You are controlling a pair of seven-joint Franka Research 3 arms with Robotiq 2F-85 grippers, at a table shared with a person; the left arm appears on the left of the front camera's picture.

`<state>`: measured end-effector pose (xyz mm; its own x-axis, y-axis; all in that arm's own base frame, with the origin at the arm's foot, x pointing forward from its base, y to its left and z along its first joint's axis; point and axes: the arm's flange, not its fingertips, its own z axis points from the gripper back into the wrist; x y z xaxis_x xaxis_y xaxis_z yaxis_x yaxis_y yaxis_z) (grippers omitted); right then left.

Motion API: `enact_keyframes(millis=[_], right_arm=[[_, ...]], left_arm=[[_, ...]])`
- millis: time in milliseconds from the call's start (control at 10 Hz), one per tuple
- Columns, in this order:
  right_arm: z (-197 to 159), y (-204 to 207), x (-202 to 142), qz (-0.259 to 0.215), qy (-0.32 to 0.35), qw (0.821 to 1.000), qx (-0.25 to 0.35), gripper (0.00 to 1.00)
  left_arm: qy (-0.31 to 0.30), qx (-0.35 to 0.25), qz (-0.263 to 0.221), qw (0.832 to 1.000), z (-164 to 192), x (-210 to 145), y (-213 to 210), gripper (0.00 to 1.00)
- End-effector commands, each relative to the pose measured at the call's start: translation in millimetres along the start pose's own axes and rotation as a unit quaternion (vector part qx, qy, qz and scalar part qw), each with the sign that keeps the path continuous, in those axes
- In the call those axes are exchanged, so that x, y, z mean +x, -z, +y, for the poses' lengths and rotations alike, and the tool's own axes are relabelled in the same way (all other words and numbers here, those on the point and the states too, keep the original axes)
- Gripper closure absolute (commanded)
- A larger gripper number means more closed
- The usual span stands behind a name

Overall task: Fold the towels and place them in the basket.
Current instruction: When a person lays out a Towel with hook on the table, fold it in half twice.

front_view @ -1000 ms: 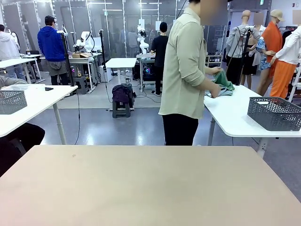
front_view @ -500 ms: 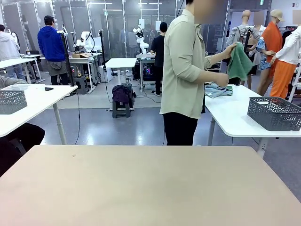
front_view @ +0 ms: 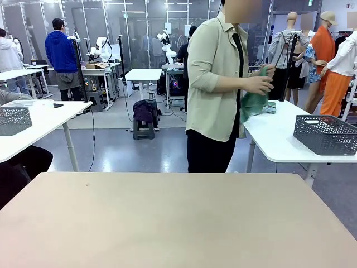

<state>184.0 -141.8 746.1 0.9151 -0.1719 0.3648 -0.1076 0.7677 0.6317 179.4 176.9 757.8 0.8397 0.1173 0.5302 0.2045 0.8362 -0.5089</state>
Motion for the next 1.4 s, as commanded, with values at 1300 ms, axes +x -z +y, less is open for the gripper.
enact_keyframes(millis=[1300], right_arm=[[0.1, 0.4, -0.3, -0.001, 0.0, 1.0, -0.002, 0.0]], left_arm=[[-0.001, 0.002, 0.0, 1.0, -0.8, -0.5, -0.5, 0.0]])
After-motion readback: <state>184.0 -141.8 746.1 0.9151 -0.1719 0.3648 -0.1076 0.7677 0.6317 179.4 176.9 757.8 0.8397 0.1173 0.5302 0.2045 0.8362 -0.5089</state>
